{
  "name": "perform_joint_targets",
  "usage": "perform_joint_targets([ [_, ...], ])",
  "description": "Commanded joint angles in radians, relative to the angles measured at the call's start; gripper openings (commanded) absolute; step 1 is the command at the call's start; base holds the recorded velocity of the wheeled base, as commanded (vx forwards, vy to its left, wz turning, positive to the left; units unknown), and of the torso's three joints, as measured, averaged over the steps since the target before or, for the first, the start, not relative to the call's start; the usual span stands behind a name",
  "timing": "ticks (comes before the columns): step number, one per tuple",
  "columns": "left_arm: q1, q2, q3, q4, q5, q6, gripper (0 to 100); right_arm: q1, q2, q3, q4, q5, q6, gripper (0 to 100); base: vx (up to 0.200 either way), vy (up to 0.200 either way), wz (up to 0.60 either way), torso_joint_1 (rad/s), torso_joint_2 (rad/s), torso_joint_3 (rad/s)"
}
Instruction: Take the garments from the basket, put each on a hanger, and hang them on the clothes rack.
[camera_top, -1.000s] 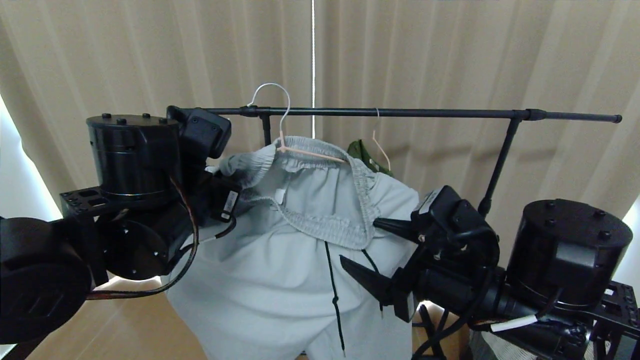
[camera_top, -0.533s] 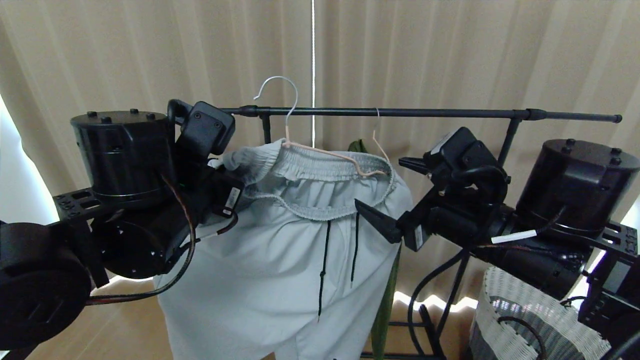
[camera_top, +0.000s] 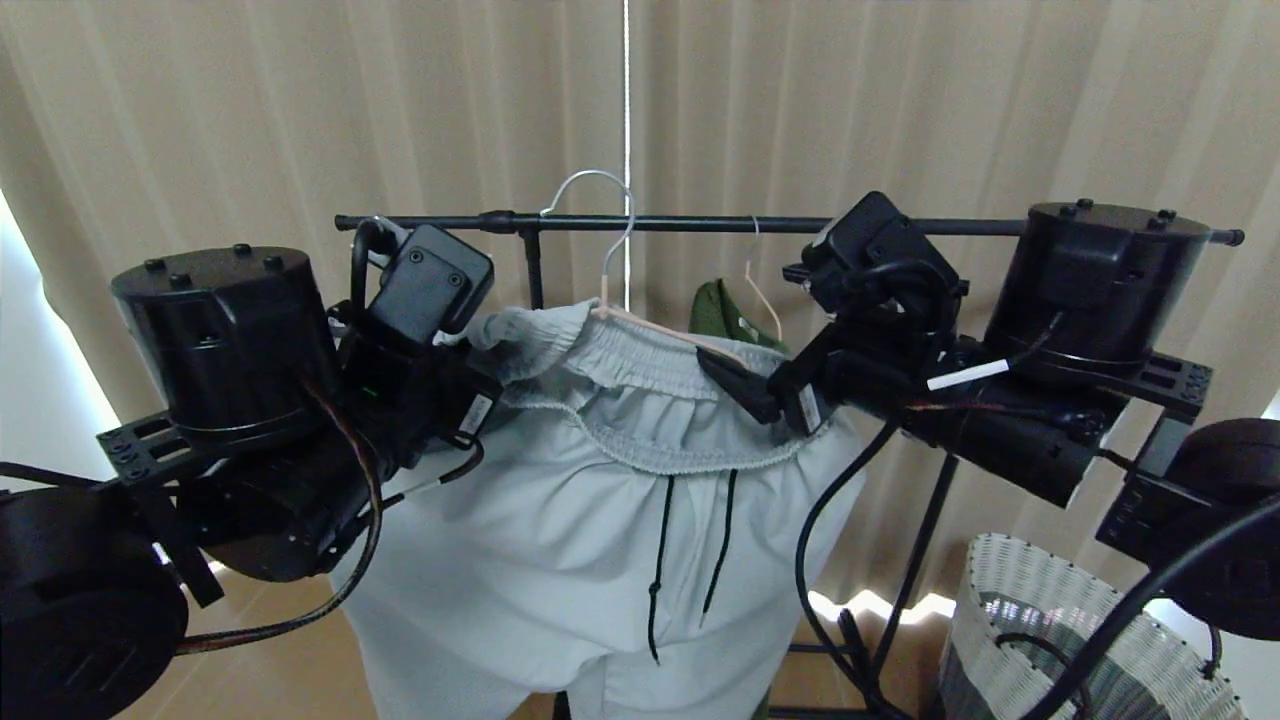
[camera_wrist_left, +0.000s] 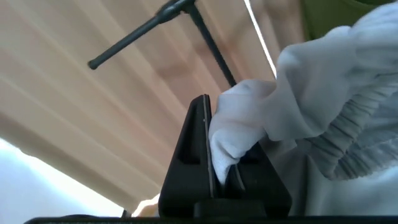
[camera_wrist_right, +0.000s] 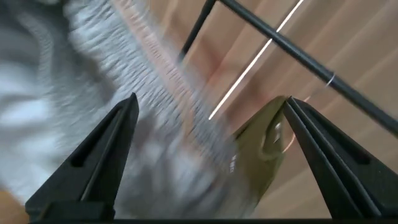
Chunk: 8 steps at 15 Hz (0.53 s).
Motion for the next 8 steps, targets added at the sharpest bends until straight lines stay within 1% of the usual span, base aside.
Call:
perform_joint_targets([
  [1, -0.007, -0.005, 0.027, -0.032, -0.003, 0.004, 0, -0.026, 0.068, -0.069, 0.024, -0.003, -0.011, 100, 0.0, 0.0, 0.0, 0.0, 0.0, 0.0],
  [3, -0.02, -0.005, 0.035, -0.055, -0.006, 0.002, 0, -0.026, 0.082, -0.074, 0.029, -0.004, -0.011, 100, 0.0, 0.0, 0.0, 0.0, 0.0, 0.0],
  [8, -0.026, -0.008, 0.037, -0.063, -0.037, 0.001, 0, -0.018, 0.103, -0.076, 0.028, -0.004, -0.012, 100, 0.0, 0.0, 0.0, 0.0, 0.0, 0.0],
])
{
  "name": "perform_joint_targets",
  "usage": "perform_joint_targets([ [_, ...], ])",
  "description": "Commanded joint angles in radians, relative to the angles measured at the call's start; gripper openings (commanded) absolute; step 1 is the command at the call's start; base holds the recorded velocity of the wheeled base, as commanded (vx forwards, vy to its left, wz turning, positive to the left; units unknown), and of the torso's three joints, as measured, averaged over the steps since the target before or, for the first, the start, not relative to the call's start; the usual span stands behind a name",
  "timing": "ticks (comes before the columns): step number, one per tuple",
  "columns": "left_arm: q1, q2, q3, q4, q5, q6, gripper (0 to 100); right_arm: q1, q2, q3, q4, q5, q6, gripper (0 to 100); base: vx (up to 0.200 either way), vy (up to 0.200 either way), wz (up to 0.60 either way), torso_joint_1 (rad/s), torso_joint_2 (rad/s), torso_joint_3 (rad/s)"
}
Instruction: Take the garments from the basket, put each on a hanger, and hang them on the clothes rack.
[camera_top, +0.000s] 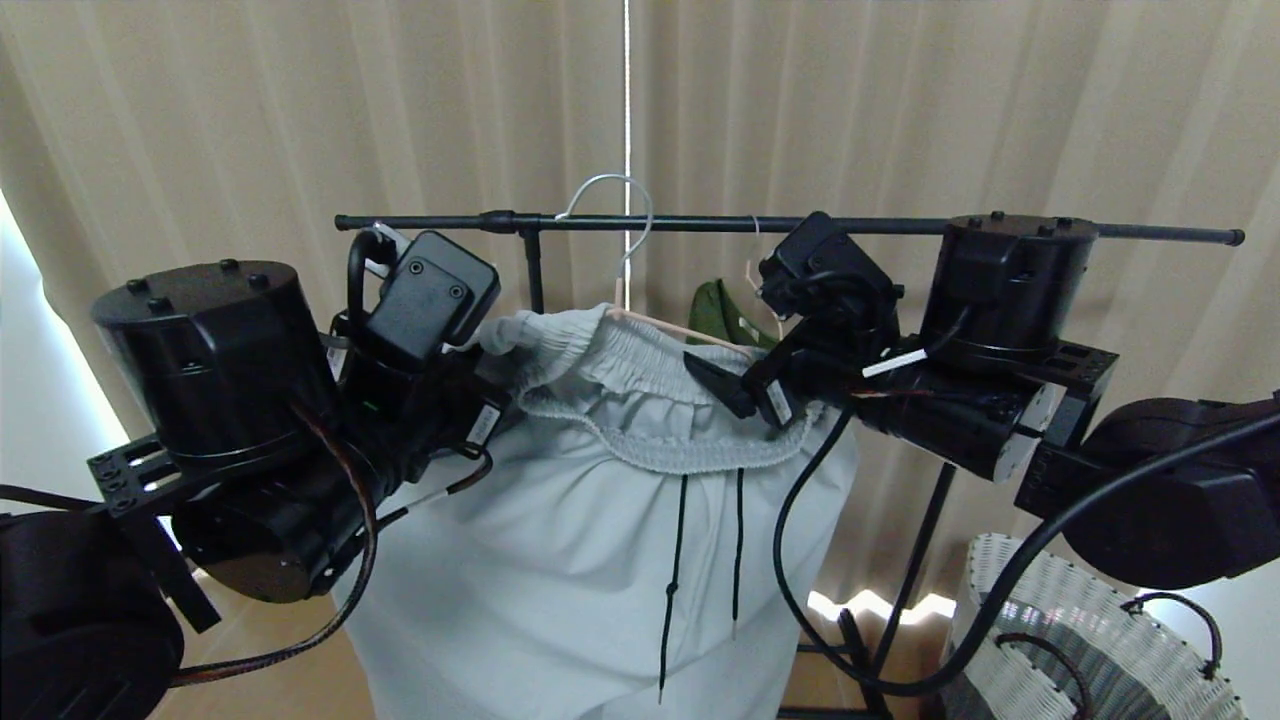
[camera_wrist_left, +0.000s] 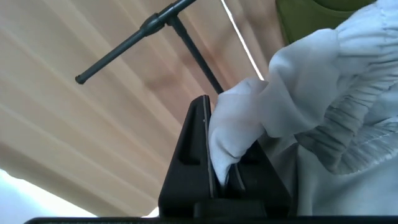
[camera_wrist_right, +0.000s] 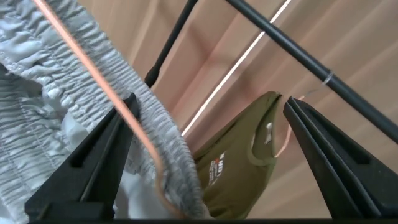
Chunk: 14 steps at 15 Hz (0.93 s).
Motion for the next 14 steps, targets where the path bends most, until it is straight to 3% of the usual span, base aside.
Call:
perform_joint_targets([
  [1, -0.001, -0.004, 0.001, -0.011, -0.006, -0.002, 0, 0.001, 0.012, 0.001, -0.002, 0.0, 0.0, 100, 0.0, 0.0, 0.0, 0.0, 0.0, 0.0],
  [3, -0.001, -0.005, 0.001, -0.015, -0.008, -0.002, 0, 0.001, 0.012, 0.005, -0.007, 0.0, 0.001, 100, 0.0, 0.0, 0.0, 0.0, 0.0, 0.0],
  [4, -0.001, -0.007, 0.001, -0.015, -0.008, -0.001, 0, 0.001, 0.012, 0.005, -0.009, 0.0, 0.001, 0, 0.0, 0.0, 0.0, 0.0, 0.0, 0.0],
  [14, 0.001, -0.012, 0.033, -0.017, -0.009, -0.002, 0, 0.001, 0.008, 0.002, -0.01, 0.0, 0.001, 0, 0.0, 0.0, 0.0, 0.0, 0.0, 0.0],
])
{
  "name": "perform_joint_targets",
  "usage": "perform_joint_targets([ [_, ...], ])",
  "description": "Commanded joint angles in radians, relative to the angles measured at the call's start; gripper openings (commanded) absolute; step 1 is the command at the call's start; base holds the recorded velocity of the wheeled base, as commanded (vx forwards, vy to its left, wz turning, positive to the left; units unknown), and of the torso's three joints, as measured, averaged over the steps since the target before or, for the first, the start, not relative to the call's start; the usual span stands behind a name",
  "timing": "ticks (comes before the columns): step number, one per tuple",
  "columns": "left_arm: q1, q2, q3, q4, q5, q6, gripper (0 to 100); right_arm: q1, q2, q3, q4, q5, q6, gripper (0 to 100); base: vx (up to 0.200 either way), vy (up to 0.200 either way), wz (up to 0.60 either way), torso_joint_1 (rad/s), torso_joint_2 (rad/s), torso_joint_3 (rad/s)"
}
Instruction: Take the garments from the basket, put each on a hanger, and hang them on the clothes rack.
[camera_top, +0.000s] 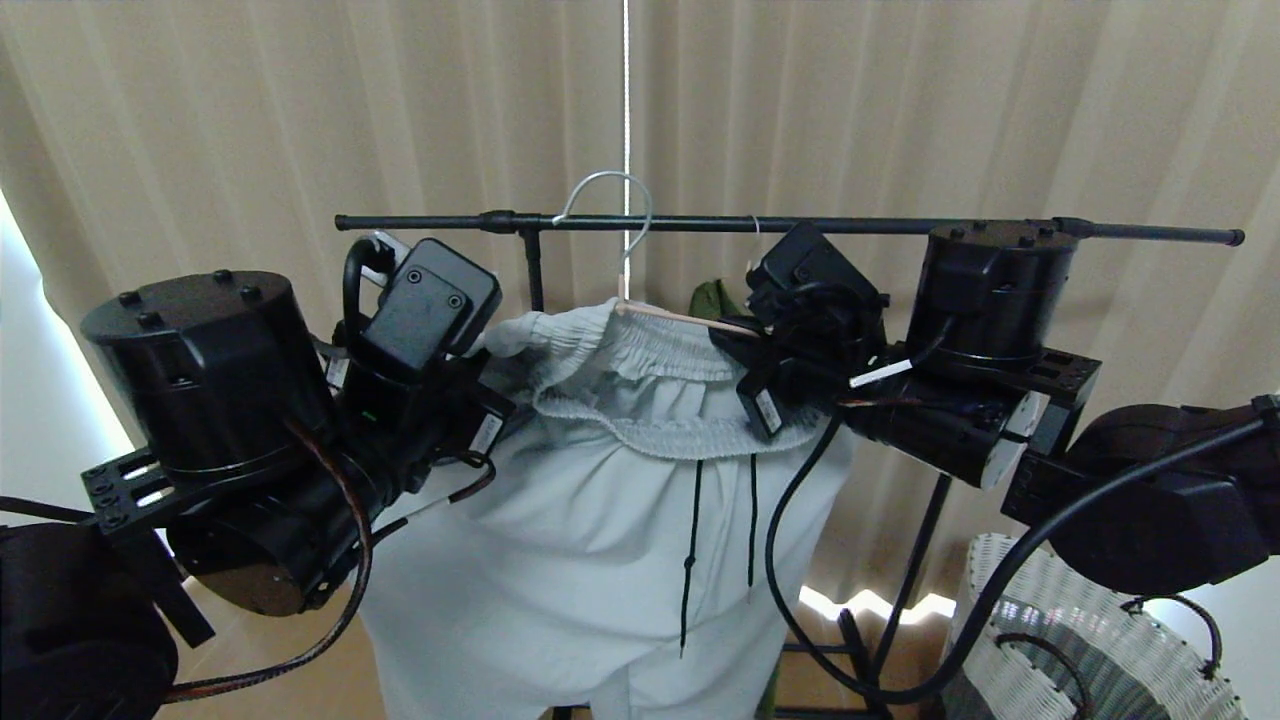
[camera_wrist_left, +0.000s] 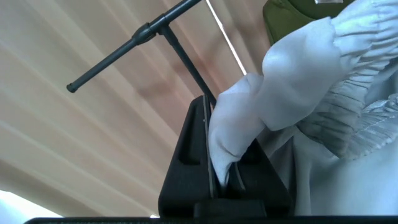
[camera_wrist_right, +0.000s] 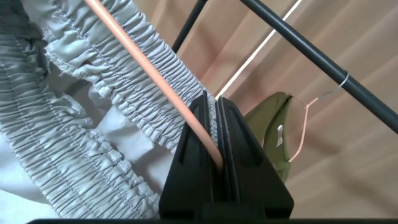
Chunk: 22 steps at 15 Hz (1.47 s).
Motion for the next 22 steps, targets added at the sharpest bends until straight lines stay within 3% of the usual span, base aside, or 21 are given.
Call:
perform_joint_targets([
  [1, 0.001, -0.003, 0.008, 0.001, 0.004, 0.001, 0, 0.0, -0.005, -0.001, -0.003, -0.003, -0.001, 0, 0.0, 0.0, 0.0, 0.0, 0.0, 0.0],
  [5, 0.004, -0.007, 0.028, -0.008, 0.003, 0.001, 0, 0.0, -0.011, 0.005, -0.004, -0.003, 0.001, 0, 0.0, 0.0, 0.0, 0.0, 0.0, 0.0],
  [6, 0.004, -0.009, 0.029, -0.008, 0.003, 0.0, 100, 0.0, -0.012, 0.004, -0.004, -0.003, 0.001, 0, 0.0, 0.0, 0.0, 0.0, 0.0, 0.0],
  [8, 0.002, -0.014, 0.031, -0.008, 0.001, -0.003, 100, 0.0, -0.014, 0.005, -0.004, -0.003, 0.001, 0, 0.0, 0.0, 0.0, 0.0, 0.0, 0.0],
  [12, 0.004, -0.146, 0.147, 0.004, -0.185, -0.009, 100, -0.049, -0.058, 0.011, 0.01, -0.053, 0.001, 0, 0.0, 0.0, 0.0, 0.0, 0.0, 0.0],
  [17, 0.021, -0.184, 0.232, 0.0, -0.208, -0.039, 100, -0.127, -0.138, 0.053, 0.011, -0.069, -0.001, 0, 0.0, 0.0, 0.0, 0.0, 0.0, 0.0],
  [22, 0.047, -0.178, 0.295, -0.002, -0.215, -0.08, 100, -0.138, -0.213, 0.074, 0.0, -0.056, 0.013, 0, 0.0, 0.0, 0.0, 0.0, 0.0, 0.0],
])
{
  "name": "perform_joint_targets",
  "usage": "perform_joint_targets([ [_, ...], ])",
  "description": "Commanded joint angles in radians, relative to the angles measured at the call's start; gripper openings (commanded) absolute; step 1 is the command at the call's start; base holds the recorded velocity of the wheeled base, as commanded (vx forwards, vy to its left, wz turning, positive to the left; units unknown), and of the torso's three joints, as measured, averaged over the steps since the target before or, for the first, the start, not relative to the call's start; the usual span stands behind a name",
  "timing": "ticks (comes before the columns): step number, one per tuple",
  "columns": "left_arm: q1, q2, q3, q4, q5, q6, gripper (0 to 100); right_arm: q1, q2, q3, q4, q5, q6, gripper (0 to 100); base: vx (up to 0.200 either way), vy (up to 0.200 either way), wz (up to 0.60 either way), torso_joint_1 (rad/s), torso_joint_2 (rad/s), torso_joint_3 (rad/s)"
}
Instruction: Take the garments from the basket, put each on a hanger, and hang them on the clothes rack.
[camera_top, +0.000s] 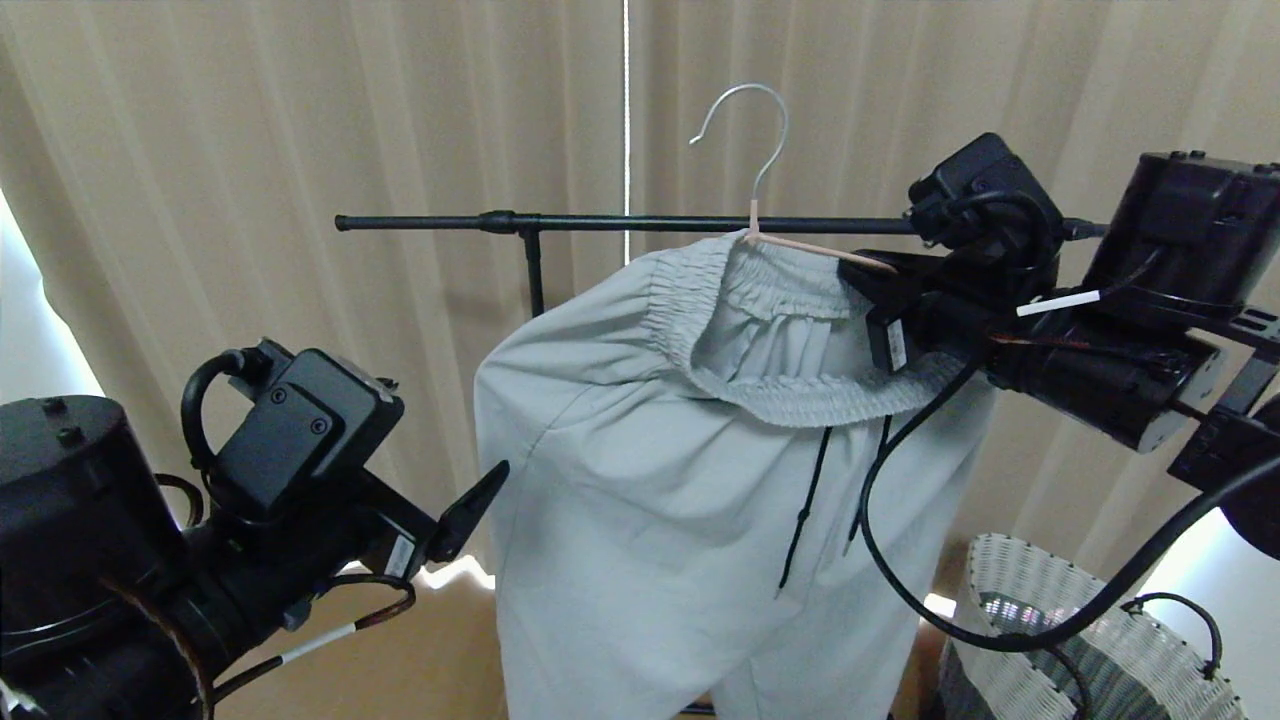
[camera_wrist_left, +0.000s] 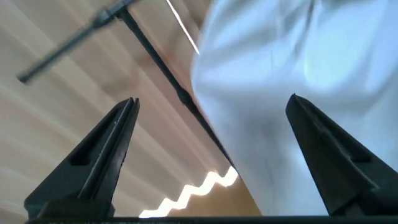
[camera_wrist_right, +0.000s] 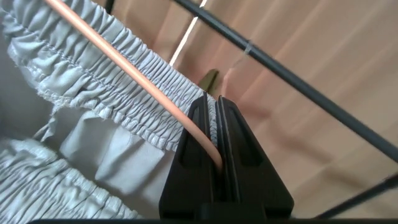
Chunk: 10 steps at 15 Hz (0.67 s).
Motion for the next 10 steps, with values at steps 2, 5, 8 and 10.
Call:
perform_joint_targets([
  [2, 0.022, 0.006, 0.022, 0.001, -0.027, -0.001, 100, 0.008, -0.052, 0.003, -0.005, 0.007, 0.004, 0, 0.0, 0.0, 0.0, 0.0, 0.0, 0.0],
  [5, 0.058, 0.038, 0.019, -0.001, -0.056, -0.001, 100, 0.034, -0.077, 0.003, -0.005, 0.007, 0.004, 0, 0.0, 0.0, 0.0, 0.0, 0.0, 0.0],
  [8, 0.058, 0.053, 0.017, -0.001, -0.057, -0.003, 0, 0.044, -0.097, 0.004, 0.003, 0.004, 0.004, 0, 0.0, 0.0, 0.0, 0.0, 0.0, 0.0],
  [10, 0.062, 0.057, 0.02, -0.001, -0.056, -0.004, 0, 0.044, -0.101, 0.006, 0.004, 0.001, 0.002, 0, 0.0, 0.0, 0.0, 0.0, 0.0, 0.0],
])
